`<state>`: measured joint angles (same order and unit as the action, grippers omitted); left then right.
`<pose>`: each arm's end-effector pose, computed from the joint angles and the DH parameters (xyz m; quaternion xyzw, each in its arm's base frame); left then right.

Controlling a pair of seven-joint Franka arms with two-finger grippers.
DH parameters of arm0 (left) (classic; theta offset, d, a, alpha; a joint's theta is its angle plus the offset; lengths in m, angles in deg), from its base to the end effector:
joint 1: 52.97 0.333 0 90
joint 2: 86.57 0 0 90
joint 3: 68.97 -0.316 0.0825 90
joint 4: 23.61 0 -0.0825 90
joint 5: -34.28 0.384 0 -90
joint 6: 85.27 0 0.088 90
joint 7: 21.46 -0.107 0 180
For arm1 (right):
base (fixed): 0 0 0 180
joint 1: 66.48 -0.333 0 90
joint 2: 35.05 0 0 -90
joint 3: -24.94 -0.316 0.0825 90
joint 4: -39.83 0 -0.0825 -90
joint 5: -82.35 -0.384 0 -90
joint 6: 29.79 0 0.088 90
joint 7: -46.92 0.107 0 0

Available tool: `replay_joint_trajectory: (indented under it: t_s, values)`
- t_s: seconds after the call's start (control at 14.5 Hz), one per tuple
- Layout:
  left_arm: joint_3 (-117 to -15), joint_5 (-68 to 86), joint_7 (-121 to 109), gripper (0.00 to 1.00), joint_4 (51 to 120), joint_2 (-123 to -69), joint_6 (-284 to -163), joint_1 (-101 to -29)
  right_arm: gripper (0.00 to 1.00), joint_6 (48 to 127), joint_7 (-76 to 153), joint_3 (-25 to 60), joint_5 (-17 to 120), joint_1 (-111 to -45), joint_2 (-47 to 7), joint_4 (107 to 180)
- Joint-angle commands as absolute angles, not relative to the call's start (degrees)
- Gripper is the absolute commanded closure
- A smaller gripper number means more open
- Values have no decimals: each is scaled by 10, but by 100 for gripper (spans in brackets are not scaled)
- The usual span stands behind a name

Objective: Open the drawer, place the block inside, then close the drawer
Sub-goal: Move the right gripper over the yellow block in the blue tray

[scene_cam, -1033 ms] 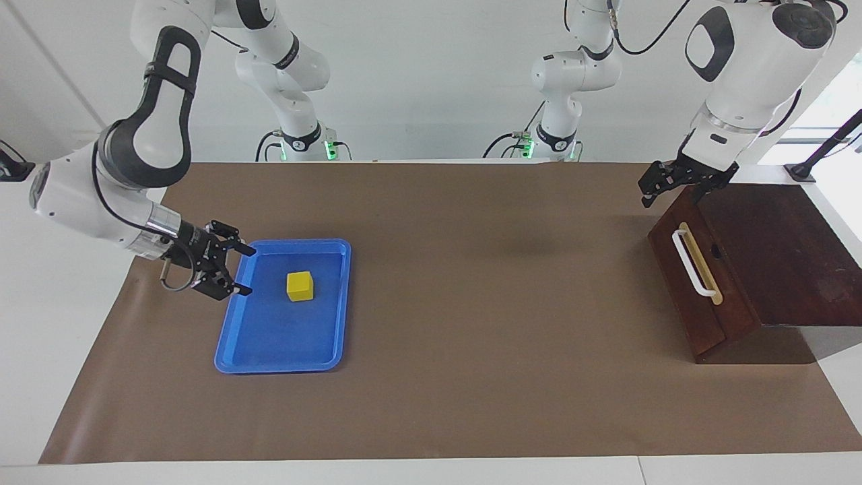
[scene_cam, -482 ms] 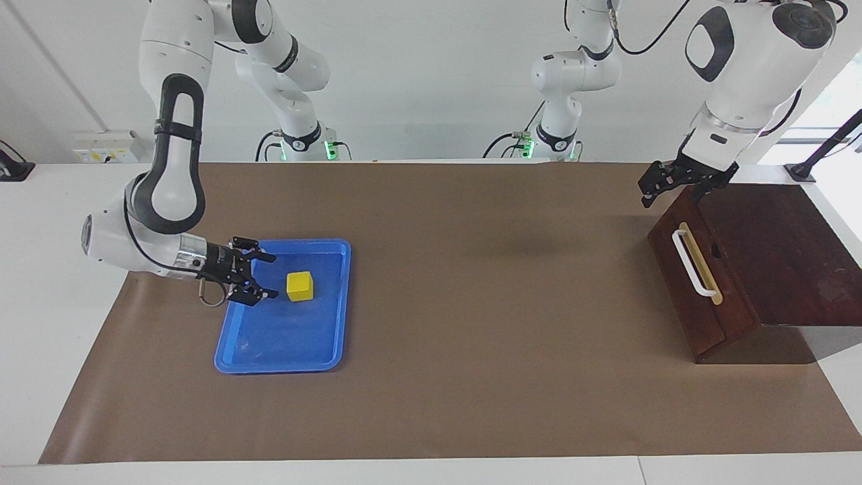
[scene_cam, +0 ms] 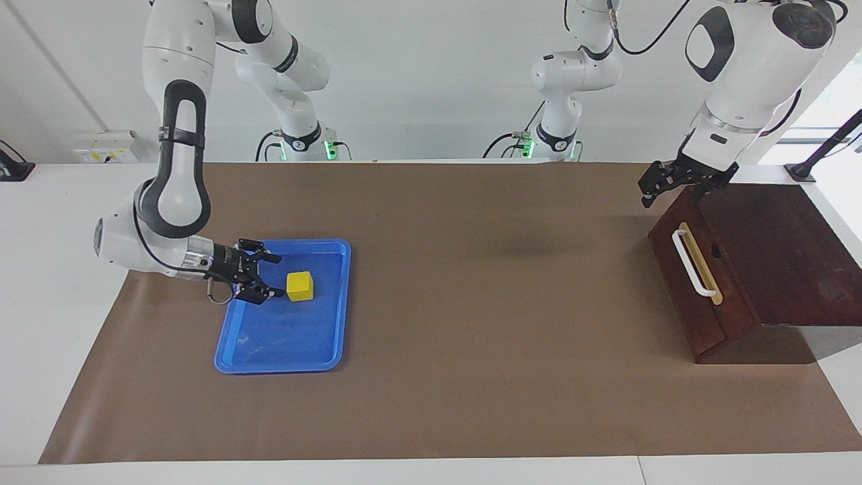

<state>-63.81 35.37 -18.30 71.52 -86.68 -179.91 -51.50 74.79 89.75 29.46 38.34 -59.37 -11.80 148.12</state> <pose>0.5589 -0.0341 0.5880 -0.9999 0.0054 0.0047 0.0097 0.5872 -0.0610 0.2786 -0.7260 0.5721 0.2910 0.2468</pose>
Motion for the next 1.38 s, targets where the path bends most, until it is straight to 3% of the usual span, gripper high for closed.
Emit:
replay_joint_trajectory:
  t_s: [0.0,1.31]
  values:
    - [-635,346,-188,0,728,-854,-1802,-509,0,790,883,292,351,-594,-134,1521]
    - [-635,347,-188,0,728,-854,-1802,-509,0,855,878,290,323,-616,-135,1567]
